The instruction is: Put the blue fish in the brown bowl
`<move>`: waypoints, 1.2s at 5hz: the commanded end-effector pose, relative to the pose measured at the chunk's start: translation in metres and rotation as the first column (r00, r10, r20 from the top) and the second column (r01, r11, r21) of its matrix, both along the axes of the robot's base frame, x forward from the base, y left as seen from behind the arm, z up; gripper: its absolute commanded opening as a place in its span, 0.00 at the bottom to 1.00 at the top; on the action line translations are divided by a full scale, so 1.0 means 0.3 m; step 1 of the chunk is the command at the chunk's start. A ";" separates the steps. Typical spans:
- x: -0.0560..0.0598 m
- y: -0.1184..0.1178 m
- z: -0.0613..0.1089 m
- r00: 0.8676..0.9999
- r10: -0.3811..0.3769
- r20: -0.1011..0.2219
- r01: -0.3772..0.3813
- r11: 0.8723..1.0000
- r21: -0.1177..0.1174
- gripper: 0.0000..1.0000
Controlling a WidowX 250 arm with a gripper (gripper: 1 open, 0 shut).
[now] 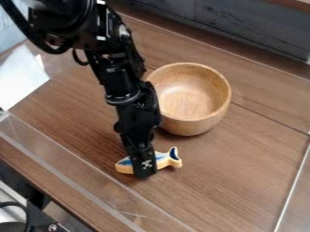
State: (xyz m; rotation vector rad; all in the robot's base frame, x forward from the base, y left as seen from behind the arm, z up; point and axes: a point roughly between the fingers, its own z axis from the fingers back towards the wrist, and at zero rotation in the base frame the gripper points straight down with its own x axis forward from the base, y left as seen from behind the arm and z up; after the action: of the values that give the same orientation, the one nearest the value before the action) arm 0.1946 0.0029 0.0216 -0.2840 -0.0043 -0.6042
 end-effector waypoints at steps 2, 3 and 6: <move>0.003 0.008 0.006 1.000 0.028 -0.007 -0.029 0.999 -0.014 0.00; 0.002 0.008 0.008 0.999 0.036 -0.015 -0.037 0.999 -0.021 0.00; 0.003 0.009 0.028 0.998 0.057 -0.039 -0.058 0.998 -0.036 0.00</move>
State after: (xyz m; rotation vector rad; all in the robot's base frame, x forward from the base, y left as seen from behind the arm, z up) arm 0.1867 0.0013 0.0241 -0.3482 0.0472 -0.5445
